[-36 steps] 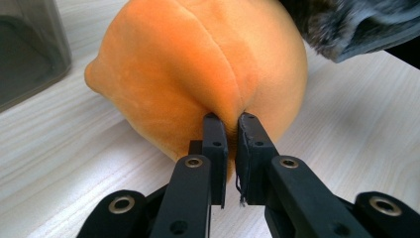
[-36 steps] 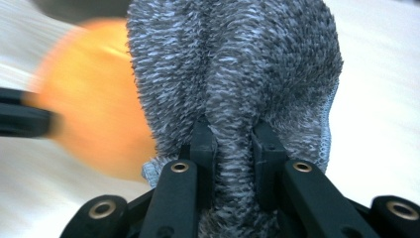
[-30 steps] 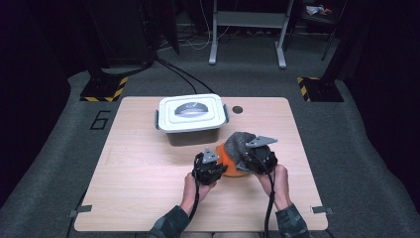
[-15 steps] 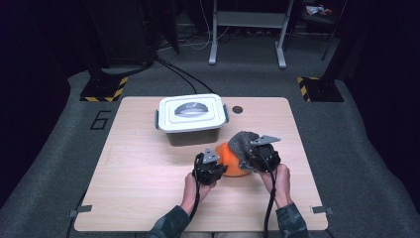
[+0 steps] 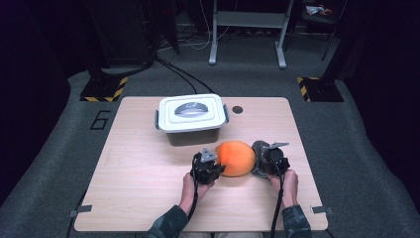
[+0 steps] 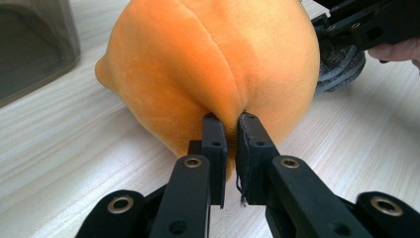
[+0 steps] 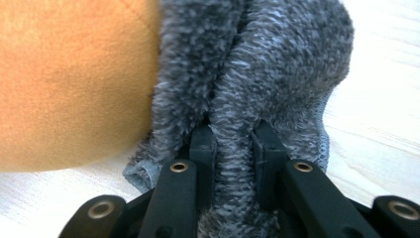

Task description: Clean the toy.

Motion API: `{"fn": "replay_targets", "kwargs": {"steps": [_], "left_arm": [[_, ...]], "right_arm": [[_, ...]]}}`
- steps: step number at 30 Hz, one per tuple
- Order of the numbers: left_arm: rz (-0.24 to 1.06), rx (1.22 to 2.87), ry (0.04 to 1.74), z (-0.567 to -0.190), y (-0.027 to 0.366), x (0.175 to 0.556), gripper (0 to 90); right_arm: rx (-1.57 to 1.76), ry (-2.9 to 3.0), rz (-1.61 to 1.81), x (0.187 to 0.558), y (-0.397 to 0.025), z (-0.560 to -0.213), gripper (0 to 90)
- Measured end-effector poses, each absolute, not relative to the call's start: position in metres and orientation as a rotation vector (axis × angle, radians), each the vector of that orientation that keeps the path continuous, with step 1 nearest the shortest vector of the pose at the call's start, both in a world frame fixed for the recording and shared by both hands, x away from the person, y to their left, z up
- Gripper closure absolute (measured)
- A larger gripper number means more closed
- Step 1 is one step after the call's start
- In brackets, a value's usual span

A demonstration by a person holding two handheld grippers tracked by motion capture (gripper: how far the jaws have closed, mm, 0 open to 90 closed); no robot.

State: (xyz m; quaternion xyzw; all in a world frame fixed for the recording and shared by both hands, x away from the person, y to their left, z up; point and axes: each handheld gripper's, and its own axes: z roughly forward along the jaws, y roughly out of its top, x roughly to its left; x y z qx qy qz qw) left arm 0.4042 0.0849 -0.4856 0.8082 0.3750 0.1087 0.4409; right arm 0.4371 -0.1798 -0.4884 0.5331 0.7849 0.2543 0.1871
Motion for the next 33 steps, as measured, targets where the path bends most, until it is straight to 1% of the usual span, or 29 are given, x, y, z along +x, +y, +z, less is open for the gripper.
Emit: {"fn": "replay_targets", "kwargs": {"steps": [3,5,7,10,13,15,17,19,20,22,25,28,29,30,31,33], "left_arm": [[0.258,2.003,0.931,-0.486,0.085,0.405,83.1],[0.261,1.99,0.933,-0.486,0.086,0.405,83.0],[0.257,1.998,0.929,-0.486,0.086,0.405,83.0],[0.259,1.994,0.924,-0.486,0.086,0.405,82.9],[0.265,1.99,0.922,-0.487,0.086,0.405,82.5],[0.256,1.987,0.922,-0.486,0.087,0.406,81.3],[0.254,1.983,0.918,-0.486,0.088,0.405,80.1],[0.265,1.991,0.915,-0.485,0.089,0.405,74.3],[0.27,1.987,0.923,-0.485,0.089,0.405,69.1],[0.298,1.994,0.925,-0.484,0.088,0.402,61.3],[0.368,2.018,0.921,-0.486,0.083,0.396,48.8],[0.411,2.034,0.936,-0.492,0.076,0.396,46.2],[0.443,2.035,0.922,-0.493,0.072,0.397,47.9],[0.443,2.035,0.922,-0.493,0.072,0.397,55.8],[0.448,2.034,0.918,-0.493,0.071,0.397,55.8],[0.439,2.04,0.904,-0.492,0.071,0.399,65.0]], "right_arm": [[1.505,2.188,0.721,0.434,-0.185,-0.483,75.2],[1.499,2.156,0.738,0.43,-0.19,-0.474,75.2],[1.492,2.118,0.772,0.421,-0.193,-0.458,75.2],[1.428,2.104,0.845,0.411,-0.189,-0.437,75.2],[1.349,2.108,0.921,0.404,-0.174,-0.42,75.2],[1.307,2.178,0.889,0.41,-0.153,-0.425,75.3],[1.304,2.195,0.871,0.413,-0.148,-0.43,75.3],[1.313,2.199,0.844,0.416,-0.145,-0.437,75.4],[1.322,2.193,0.844,0.417,-0.145,-0.439,75.4],[1.326,2.191,0.855,0.419,-0.147,-0.439,75.4],[1.344,2.19,0.846,0.419,-0.147,-0.439,75.4],[1.336,2.19,0.845,0.421,-0.148,-0.439,75.4],[1.343,2.182,0.847,0.42,-0.148,-0.439,75.4],[1.343,2.182,0.847,0.42,-0.148,-0.439,75.4],[1.345,2.185,0.847,0.419,-0.149,-0.44,75.4],[1.35,2.175,0.851,0.419,-0.151,-0.441,75.4]]}}
